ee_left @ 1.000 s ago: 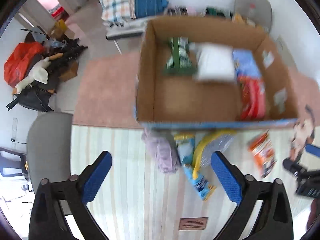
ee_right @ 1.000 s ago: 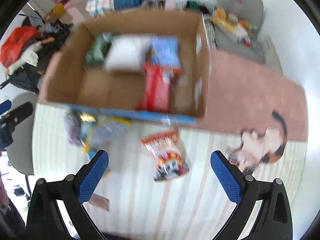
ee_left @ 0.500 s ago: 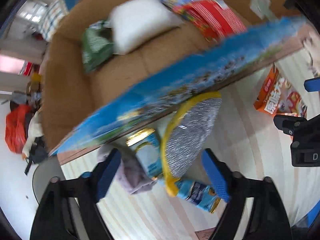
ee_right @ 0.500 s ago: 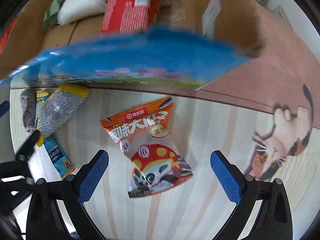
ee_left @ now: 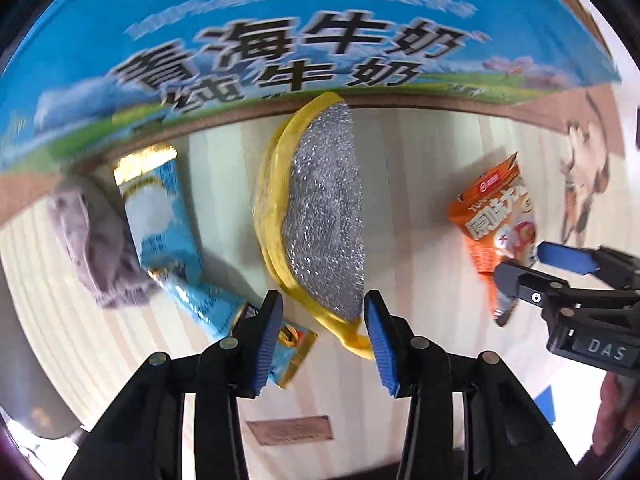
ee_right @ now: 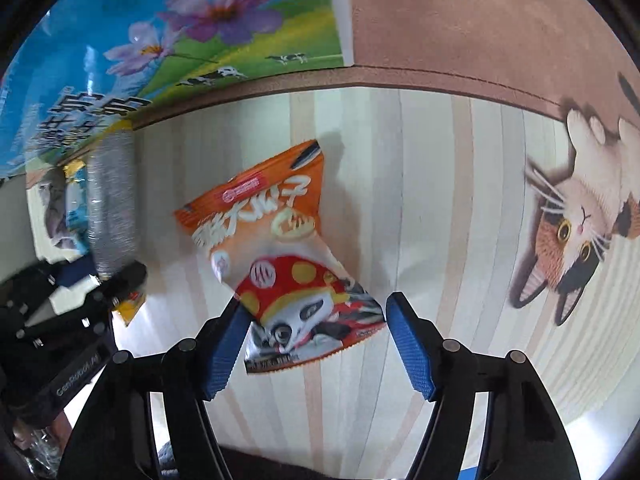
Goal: Organize soft objects
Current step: 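Grasp the yellow steel scrubber with the left tool while the right tool grasps the orange panda bag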
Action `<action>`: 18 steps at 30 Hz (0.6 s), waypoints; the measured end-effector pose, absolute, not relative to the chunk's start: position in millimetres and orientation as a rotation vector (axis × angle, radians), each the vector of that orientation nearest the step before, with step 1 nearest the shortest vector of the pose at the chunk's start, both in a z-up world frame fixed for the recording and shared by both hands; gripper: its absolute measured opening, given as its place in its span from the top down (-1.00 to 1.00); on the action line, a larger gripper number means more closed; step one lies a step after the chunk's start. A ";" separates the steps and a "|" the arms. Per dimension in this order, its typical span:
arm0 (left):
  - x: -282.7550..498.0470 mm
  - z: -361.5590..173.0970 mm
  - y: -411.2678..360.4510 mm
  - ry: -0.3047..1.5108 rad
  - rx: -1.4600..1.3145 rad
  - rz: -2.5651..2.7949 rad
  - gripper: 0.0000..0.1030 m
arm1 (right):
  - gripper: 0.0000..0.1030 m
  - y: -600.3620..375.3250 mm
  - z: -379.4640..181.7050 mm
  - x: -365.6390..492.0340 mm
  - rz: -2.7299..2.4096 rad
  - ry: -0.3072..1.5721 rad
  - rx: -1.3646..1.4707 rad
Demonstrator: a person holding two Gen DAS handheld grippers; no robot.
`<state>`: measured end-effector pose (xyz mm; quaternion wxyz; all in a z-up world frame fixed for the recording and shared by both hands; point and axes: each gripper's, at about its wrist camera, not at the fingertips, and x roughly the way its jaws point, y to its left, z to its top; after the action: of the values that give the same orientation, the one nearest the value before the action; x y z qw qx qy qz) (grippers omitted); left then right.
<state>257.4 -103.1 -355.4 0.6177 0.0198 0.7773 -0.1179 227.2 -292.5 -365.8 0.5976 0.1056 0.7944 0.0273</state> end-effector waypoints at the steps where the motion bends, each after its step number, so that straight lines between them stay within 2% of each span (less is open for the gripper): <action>1: 259.5 -356.0 -99.8 1.794 0.021 -0.265 0.23 | -0.40 -294.9 -364.6 227.5 0.068 1.843 0.250; 10: 285.7 -377.0 -107.0 1.834 -0.026 -0.224 0.19 | -0.41 -294.9 -373.6 239.8 0.041 1.839 0.202; 13: 284.0 -373.9 -110.0 1.801 -0.011 -0.219 0.31 | -0.33 -292.1 -376.1 238.2 0.020 1.828 0.195; 18: 261.8 -362.9 -101.1 1.760 -0.038 -0.192 0.37 | -0.25 -274.8 -363.2 217.1 0.012 1.798 0.206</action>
<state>261.8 -101.1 -362.9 0.6331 -0.0167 0.7693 -0.0841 217.1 -274.8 -363.2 0.6178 0.0895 0.7812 0.0054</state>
